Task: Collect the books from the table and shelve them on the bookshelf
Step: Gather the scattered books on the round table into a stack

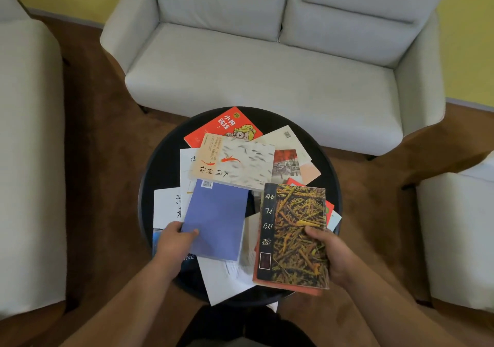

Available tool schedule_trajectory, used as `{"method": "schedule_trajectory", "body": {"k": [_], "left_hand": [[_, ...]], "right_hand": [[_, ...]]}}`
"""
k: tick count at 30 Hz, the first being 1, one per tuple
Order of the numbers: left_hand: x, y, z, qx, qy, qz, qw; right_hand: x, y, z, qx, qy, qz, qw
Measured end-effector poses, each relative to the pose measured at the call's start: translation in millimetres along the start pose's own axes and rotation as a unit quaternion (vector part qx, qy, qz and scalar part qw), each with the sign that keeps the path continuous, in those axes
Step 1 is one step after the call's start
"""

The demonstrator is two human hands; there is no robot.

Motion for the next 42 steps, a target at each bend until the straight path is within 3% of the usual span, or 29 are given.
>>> {"method": "schedule_trajectory", "body": {"k": [4, 9, 11, 13, 15, 18, 20, 24, 29, 32, 34, 37, 42], "left_hand": [[-25, 27, -15, -0.06, 0.022, 0.068, 0.996], [-36, 41, -15, -0.069, 0.179, 0.103, 0.976], [-35, 31, -14, -0.142, 0.269, 0.143, 0.942], [-35, 6, 0, -0.197, 0.266, 0.241, 0.912], [-32, -32, 30, -0.103, 0.213, 0.298, 0.925], [-28, -79, 86, 0.113, 0.176, 0.267, 0.941], [-23, -91, 114, 0.16, 0.19, 0.277, 0.928], [-27, -88, 138, 0.114, 0.191, 0.236, 0.946], [-38, -95, 125, 0.159, 0.122, 0.217, 0.956], [-46, -79, 96, 0.153, 0.159, 0.238, 0.946], [-48, -63, 78, 0.084, 0.148, 0.217, 0.961], [-45, -55, 61, -0.067, -0.015, 0.106, 0.992], [-33, -71, 68, -0.047, -0.031, 0.109, 0.992]], "right_hand": [[7, 8, 0, 0.016, -0.022, -0.006, 1.0], [3, 9, -14, 0.034, 0.013, 0.026, 0.999], [1, 8, -28, 0.034, 0.036, 0.039, 0.998], [-2, 8, -47, 0.033, 0.06, 0.043, 0.997], [-4, 9, -68, 0.029, 0.084, 0.047, 0.995], [-6, 14, -92, 0.012, 0.104, 0.058, 0.993], [-9, 19, -101, -0.001, 0.105, 0.064, 0.992], [-14, 29, -103, -0.002, 0.102, 0.07, 0.992], [-19, 31, -110, 0.041, 0.102, 0.066, 0.992], [-19, 32, -117, 0.083, 0.086, 0.06, 0.991], [-15, 31, -117, 0.099, 0.069, 0.058, 0.991], [-11, 27, -111, 0.108, 0.044, 0.059, 0.991], [6, 25, -87, 0.124, -0.032, 0.019, 0.992]]}}
Point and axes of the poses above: each hand's wrist, its own y-axis towards the middle knuckle, its own z-axis out of the palm, x = y × z, the point moved 1 cm from there along y, towards the middle knuckle, and after that the axes turned 13 degrees about -x, right-handed, at the moved point
